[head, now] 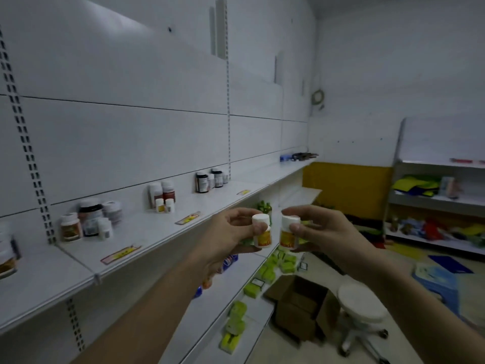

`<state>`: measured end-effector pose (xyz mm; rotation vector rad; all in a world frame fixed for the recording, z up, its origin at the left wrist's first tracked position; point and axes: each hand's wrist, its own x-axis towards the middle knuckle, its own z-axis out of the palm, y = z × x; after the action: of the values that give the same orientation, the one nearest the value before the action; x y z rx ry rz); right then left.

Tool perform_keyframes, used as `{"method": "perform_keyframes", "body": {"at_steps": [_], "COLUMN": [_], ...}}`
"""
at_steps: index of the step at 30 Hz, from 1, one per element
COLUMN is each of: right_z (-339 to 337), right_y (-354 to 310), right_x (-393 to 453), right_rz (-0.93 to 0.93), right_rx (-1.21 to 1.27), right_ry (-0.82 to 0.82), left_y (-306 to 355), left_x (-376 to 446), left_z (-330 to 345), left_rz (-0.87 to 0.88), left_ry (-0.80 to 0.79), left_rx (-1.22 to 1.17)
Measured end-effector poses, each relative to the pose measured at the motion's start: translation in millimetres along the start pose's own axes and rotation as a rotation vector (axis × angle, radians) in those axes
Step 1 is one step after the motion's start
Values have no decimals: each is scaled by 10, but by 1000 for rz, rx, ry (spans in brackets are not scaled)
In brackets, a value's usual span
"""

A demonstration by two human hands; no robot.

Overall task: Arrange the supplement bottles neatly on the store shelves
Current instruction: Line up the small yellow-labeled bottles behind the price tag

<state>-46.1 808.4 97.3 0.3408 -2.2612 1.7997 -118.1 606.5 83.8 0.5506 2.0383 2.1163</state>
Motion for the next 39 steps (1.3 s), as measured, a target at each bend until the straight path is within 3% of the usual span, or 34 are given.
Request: {"method": "perform_keyframes", "body": {"at_steps": [8, 14, 27, 39], "right_z": [-482, -664, -1327, -2188], "right_y": [707, 1091, 2110, 2928], "right_x": [681, 1437, 3060, 4864], "right_rz": [82, 64, 91, 47], "right_rx": [54, -66, -145, 5], "right_ry": [99, 125, 48, -137], "left_y": [-405, -799, -1250, -1466], "left_x": [944, 1815, 3771, 5378], "left_z": [224, 205, 288, 540], "left_rz": [5, 22, 38, -11], "left_ry": [17, 29, 8, 263], "left_rx": [72, 47, 142, 264]}}
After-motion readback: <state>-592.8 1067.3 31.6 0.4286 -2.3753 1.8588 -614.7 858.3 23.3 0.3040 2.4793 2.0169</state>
